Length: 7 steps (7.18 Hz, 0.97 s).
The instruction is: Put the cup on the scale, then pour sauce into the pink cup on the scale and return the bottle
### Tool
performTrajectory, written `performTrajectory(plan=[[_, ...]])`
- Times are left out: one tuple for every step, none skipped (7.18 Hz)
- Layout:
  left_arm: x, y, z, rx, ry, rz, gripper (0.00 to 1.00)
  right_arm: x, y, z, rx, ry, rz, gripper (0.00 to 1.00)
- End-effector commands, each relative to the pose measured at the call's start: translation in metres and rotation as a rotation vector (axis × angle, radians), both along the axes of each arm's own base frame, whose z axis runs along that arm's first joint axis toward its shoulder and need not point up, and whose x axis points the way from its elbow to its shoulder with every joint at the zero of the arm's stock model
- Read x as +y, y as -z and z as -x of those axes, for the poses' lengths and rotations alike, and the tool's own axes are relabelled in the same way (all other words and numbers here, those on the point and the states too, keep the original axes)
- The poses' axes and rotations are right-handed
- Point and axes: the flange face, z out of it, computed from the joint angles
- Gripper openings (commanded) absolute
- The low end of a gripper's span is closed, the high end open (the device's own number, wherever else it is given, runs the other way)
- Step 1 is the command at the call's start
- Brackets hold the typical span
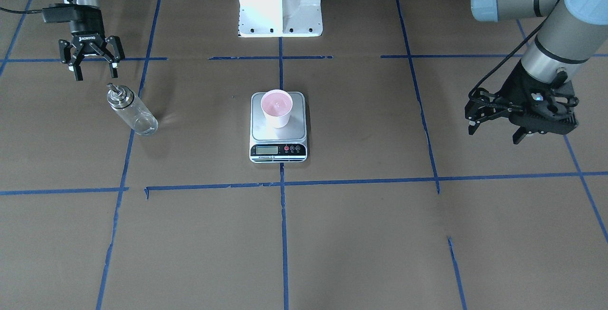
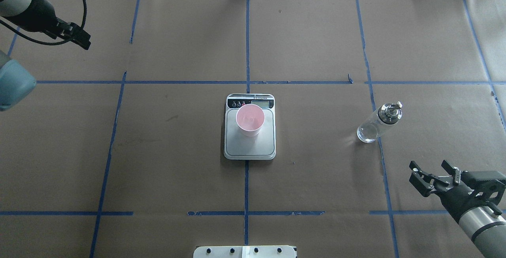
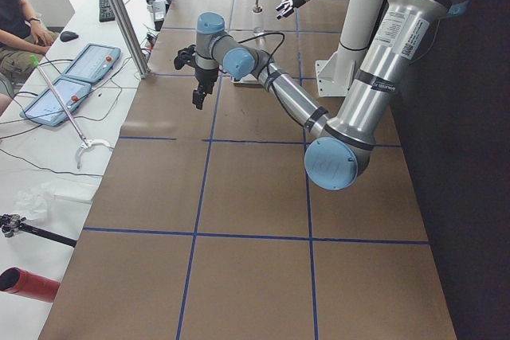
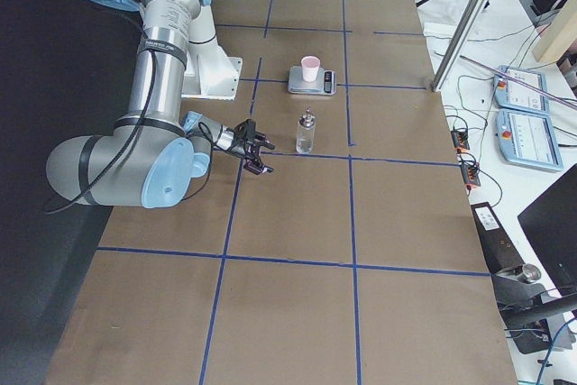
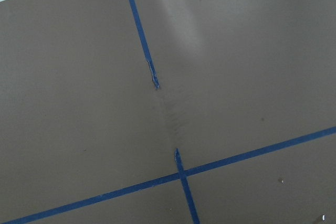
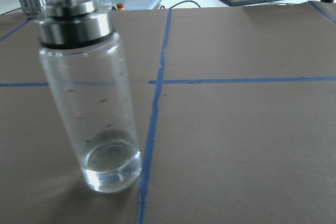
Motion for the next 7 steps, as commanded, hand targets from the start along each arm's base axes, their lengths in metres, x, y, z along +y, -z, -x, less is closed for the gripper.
performTrajectory(plan=[[-0.014,-0.041,0.003,-0.037,-0.034,0.005,0.9,-0.014,-0.006,-0.02,0.057,0.064,0.001,1.0],[-0.02,-0.049,0.015,-0.047,-0.036,-0.002,0.9,-0.036,-0.012,-0.041,0.085,0.096,0.023,1.0],[-0.025,-0.063,0.036,-0.067,-0.042,-0.014,0.9,-0.05,-0.022,-0.056,0.121,0.117,0.027,1.0],[-0.023,-0.077,0.049,-0.065,-0.061,-0.007,0.9,-0.068,-0.029,-0.074,0.135,0.163,0.048,1.0],[-0.029,-0.094,0.063,-0.037,-0.091,0.012,0.9,-0.089,-0.028,-0.095,0.149,0.207,0.074,1.0],[-0.029,-0.098,0.068,-0.019,-0.096,0.021,0.9,-0.106,-0.029,-0.117,0.17,0.222,0.083,1.0],[-0.035,-0.107,0.085,-0.018,-0.071,0.039,0.9,-0.135,-0.032,-0.14,0.173,0.282,0.103,1.0]])
